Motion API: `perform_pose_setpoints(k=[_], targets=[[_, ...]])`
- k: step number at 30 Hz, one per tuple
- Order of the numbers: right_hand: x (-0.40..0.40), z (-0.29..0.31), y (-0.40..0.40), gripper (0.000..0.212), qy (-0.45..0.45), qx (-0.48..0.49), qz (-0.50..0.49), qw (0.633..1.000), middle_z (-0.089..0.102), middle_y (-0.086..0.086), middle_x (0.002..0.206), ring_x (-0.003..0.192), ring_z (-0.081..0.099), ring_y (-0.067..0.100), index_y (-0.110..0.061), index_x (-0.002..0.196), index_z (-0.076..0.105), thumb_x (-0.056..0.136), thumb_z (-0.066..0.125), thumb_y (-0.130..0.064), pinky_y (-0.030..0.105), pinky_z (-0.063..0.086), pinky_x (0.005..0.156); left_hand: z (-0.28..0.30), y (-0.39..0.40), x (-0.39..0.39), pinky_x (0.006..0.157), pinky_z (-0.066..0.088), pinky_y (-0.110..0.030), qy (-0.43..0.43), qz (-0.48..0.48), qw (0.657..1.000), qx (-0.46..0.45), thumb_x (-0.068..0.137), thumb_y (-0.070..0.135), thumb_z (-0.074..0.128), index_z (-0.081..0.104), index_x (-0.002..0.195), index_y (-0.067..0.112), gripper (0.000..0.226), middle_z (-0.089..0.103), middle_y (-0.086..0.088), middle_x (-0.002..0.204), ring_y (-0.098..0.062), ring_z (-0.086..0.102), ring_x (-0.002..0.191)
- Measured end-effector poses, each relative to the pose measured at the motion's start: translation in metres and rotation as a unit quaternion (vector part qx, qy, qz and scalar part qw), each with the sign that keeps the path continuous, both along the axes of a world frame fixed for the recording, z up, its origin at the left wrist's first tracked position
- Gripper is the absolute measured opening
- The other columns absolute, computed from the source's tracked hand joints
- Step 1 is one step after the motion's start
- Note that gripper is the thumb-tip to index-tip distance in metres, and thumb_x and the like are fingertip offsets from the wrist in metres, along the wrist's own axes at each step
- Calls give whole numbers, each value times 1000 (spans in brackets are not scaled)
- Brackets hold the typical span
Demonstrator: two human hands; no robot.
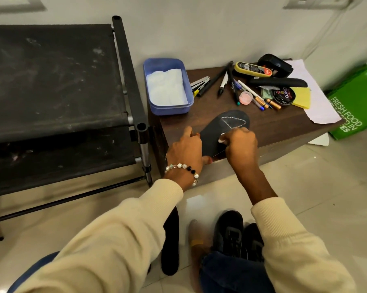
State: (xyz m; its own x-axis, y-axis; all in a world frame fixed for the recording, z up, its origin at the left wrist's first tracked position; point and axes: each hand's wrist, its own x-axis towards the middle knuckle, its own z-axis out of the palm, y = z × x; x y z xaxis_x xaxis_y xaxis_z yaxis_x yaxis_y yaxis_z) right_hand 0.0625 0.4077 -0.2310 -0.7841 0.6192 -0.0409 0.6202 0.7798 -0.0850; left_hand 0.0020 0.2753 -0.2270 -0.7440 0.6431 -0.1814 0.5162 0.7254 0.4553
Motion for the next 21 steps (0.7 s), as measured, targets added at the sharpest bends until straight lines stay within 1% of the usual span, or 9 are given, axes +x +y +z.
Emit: perform_pose_setpoints(k=[2,3,6,8,11,13,16,18,21], targets=[[5,-4,1,32,5,-10,54,998,61,10,117,108,55,24,-17,117,67,89,57,-5,30,44,88,-1,0,0,73,49,-35,1,-1,1000,-2,79,43,75,55,123,14,56,40,-3,128,-28,59,96],[7,-5,5,34,14,-15,60,998,62,8,118,109,55,24,-18,116,67,88,57,-4,30,43,89,-1,0,0,72,48,-34,1,-3,1000,-2,79,44,74,56,122,14,55,41,-4,129,-28,59,96],[8,-5,18,35,23,-3,-7,1000,57,10,124,111,54,24,-19,121,64,89,56,-5,29,41,93,-1,-1,-1,71,45,-32,2,-11,1000,1,79,45,74,56,124,13,58,41,-3,127,-28,59,96],[6,-3,23,35,40,8,-48,998,57,12,123,110,53,24,-16,122,63,90,54,-4,29,42,91,-1,-2,-1,69,42,-30,4,-11,1000,5,79,45,74,56,125,13,59,42,-3,122,-26,59,95],[5,-4,17,30,49,15,-62,997,57,14,121,111,51,25,-10,120,63,93,52,-5,29,42,90,-1,-1,-1,69,41,-30,5,-9,1000,3,79,45,74,56,125,13,59,42,-3,121,-26,58,94],[6,-3,10,29,41,4,-47,998,56,14,123,112,52,25,-11,121,63,94,52,-7,29,41,90,-2,1,-1,69,41,-30,7,-7,1000,0,78,45,74,56,124,13,58,42,-3,122,-26,58,95],[13,-5,7,31,19,1,39,999,60,11,119,109,54,25,-16,118,66,89,57,-6,31,43,90,-2,1,-1,67,41,-30,7,-7,1000,-4,78,45,74,57,122,13,56,42,-3,122,-26,59,96],[20,-6,13,31,30,-4,77,997,63,11,114,107,54,27,-14,113,69,86,59,-2,33,44,90,-3,1,-2,67,40,-30,7,-11,1000,-3,78,45,74,57,122,14,57,42,-2,121,-26,59,95],[18,-6,26,32,46,11,41,998,62,11,118,109,54,25,-13,115,67,87,58,-2,29,40,91,-2,0,-3,68,42,-31,13,-14,1000,1,77,47,75,57,123,14,60,42,-2,120,-26,58,95]])
